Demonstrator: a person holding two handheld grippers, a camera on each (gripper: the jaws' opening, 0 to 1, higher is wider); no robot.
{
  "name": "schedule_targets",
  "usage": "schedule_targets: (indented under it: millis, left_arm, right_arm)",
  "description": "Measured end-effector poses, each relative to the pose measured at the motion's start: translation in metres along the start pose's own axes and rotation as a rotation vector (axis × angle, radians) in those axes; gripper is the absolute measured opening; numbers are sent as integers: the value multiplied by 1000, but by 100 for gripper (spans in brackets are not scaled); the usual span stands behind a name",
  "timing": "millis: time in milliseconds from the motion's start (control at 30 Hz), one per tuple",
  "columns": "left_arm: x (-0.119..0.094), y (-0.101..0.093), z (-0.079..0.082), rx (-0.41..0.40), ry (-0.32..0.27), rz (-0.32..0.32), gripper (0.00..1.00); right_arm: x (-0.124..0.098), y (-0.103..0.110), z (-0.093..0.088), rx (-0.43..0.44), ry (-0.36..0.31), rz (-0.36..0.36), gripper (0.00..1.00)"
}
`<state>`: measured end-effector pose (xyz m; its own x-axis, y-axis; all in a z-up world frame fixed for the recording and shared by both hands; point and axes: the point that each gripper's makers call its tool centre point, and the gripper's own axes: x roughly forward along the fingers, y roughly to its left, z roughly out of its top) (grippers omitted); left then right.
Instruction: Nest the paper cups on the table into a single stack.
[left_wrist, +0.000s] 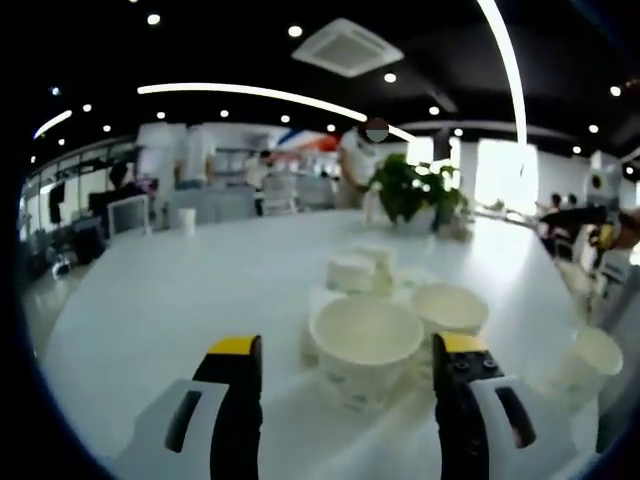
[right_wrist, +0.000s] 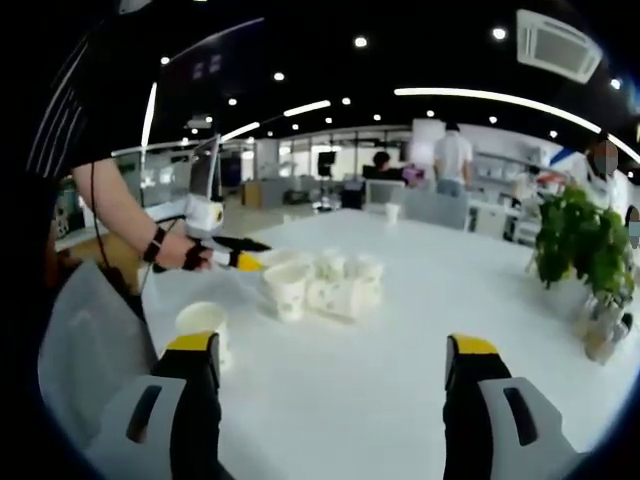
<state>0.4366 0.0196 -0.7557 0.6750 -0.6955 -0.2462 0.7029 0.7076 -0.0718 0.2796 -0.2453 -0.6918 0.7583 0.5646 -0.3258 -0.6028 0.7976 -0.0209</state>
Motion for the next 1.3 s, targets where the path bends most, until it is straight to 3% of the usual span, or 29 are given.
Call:
schedule_targets:
  millis: [1300]
  left_arm:
    - [15,-11,-1,41,-15,-118,46]
  right_arm:
    - [15,5,-11,12,51,30,87]
